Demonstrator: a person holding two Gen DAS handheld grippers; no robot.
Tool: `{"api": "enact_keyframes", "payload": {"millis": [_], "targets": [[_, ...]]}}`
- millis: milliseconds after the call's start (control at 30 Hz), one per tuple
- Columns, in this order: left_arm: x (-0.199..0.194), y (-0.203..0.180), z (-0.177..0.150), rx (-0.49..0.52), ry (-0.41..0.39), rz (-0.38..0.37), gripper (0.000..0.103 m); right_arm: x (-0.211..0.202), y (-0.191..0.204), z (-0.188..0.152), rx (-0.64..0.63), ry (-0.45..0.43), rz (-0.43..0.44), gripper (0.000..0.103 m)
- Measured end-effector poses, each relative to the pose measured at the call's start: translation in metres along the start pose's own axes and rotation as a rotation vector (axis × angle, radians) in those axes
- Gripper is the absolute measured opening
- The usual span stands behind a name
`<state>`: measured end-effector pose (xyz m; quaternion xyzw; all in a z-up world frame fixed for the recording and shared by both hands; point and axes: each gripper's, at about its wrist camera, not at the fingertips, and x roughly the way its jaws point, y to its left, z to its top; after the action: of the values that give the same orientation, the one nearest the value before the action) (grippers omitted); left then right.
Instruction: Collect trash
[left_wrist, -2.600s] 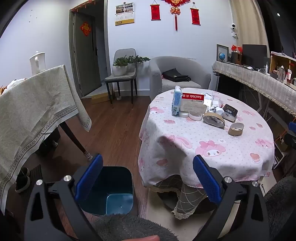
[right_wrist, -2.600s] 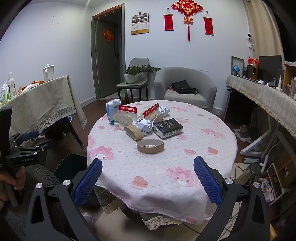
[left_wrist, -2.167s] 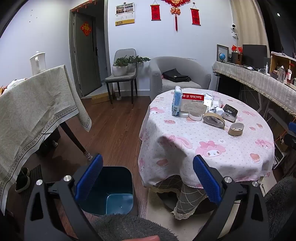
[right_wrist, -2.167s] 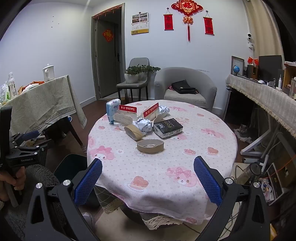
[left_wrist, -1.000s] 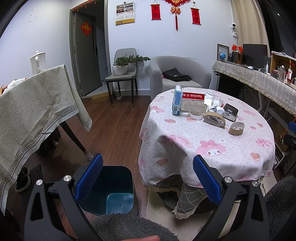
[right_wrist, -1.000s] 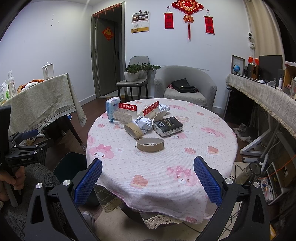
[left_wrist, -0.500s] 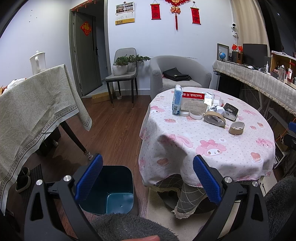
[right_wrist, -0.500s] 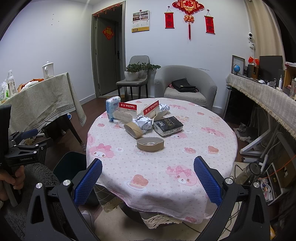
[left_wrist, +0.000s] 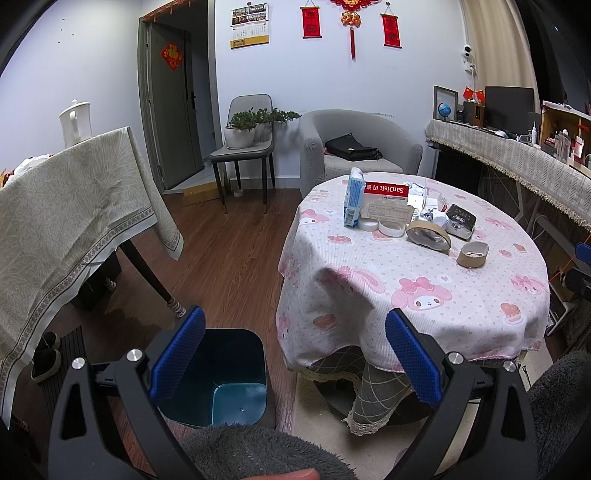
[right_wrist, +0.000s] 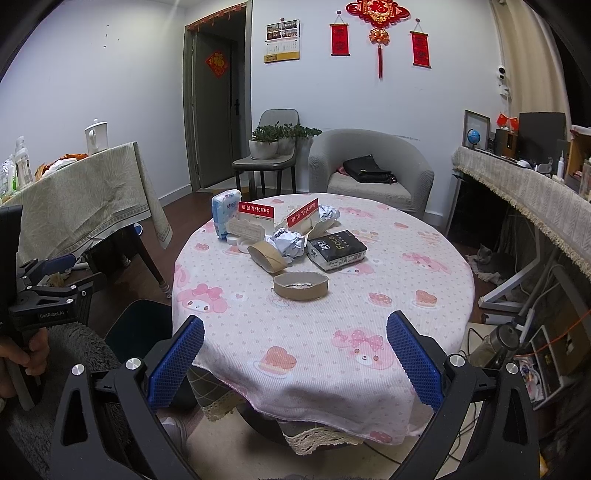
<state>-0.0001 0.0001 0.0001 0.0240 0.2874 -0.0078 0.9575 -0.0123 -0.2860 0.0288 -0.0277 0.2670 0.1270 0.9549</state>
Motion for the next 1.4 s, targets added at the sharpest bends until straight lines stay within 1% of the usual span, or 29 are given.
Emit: {"api": "enact_keyframes", "payload": {"millis": [733, 833, 967, 1167, 1267, 1333, 1400], "targets": [[0.0, 0.0, 0.0, 0.002, 0.0, -0.001, 0.099, 0.0, 0.001, 0.002, -0.002, 0.003, -0.002, 0.1], [0.003, 0.002, -0.007, 0.005, -0.002, -0.001, 0.099, 0.0, 0.001, 0.003, -0.004, 0.003, -0.003, 0.1], [0.001, 0.003, -0.006, 0.0, 0.0, 0.0, 0.099, 0.001, 0.001, 0.001, -0.004, 0.004, -0.004, 0.1], [-0.003, 0.004, 0.0, -0.014, -0.004, -0.005, 0.099, -0.002, 0.001, 0.0, -0.001, 0.009, 0.029, 0.1], [-0.007, 0.004, 0.004, 0.008, -0.014, -0.008, 0.099, -0.013, 0.0, 0.005, -0.003, -0.016, 0.03, 0.1], [-0.008, 0.002, 0.006, 0.034, -0.022, -0.009, 0.099, -0.008, 0.003, 0.007, 0.01, -0.015, 0.046, 0.1], [-0.007, 0.001, 0.008, 0.047, -0.022, -0.035, 0.098, -0.006, 0.003, 0.01, 0.017, -0.017, 0.052, 0.095]]}}
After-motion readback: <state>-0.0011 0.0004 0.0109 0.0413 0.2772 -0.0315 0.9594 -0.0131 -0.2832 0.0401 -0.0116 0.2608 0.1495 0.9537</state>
